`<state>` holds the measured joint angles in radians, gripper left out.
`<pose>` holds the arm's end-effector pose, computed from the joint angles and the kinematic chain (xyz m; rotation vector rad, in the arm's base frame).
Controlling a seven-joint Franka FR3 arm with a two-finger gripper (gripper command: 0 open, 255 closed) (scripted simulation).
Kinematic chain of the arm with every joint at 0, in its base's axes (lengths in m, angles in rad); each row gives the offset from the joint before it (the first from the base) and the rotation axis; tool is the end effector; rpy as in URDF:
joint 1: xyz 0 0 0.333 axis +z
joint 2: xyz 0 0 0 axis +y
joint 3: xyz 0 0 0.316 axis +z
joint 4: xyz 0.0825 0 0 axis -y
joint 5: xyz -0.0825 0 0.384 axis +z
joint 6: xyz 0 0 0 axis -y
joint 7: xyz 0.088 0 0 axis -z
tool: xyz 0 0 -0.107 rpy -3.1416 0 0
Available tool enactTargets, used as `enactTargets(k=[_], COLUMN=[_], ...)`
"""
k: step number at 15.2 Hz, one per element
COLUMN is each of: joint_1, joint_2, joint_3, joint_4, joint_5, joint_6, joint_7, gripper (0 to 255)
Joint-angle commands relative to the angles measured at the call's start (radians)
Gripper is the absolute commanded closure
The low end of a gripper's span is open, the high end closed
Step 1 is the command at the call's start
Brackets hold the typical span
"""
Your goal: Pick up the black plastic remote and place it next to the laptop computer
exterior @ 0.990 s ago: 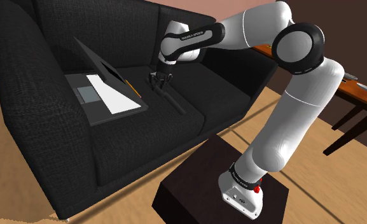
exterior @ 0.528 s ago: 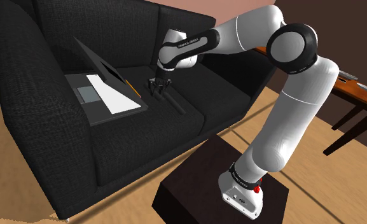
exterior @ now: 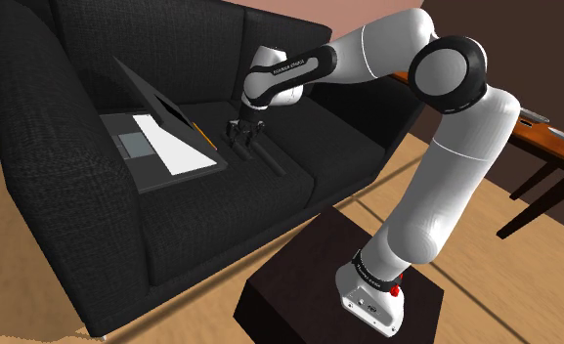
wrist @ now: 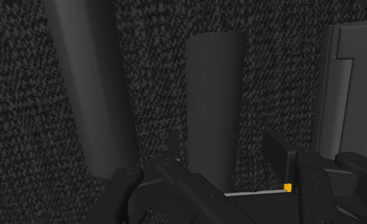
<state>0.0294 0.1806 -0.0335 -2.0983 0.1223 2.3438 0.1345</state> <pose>0.5781 -0.0002 0.3410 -3.0334 0.3357 -0.0909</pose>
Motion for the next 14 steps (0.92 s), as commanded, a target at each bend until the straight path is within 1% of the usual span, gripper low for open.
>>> enactTargets(k=[1,5,9,14], joint_1=[0.000,0.000,-0.004,-0.004], joint_2=[0.000,0.000,-0.074,-0.074], joint_3=[0.000,0.000,-0.006,-0.006], joint_4=[0.000,0.000,0.039,0.039], joint_5=[0.000,0.000,-0.013,-0.013], joint_6=[0.000,0.000,-0.113,-0.113], joint_7=[0.000,0.000,0.008,0.008], gripper=[0,0,0,0])
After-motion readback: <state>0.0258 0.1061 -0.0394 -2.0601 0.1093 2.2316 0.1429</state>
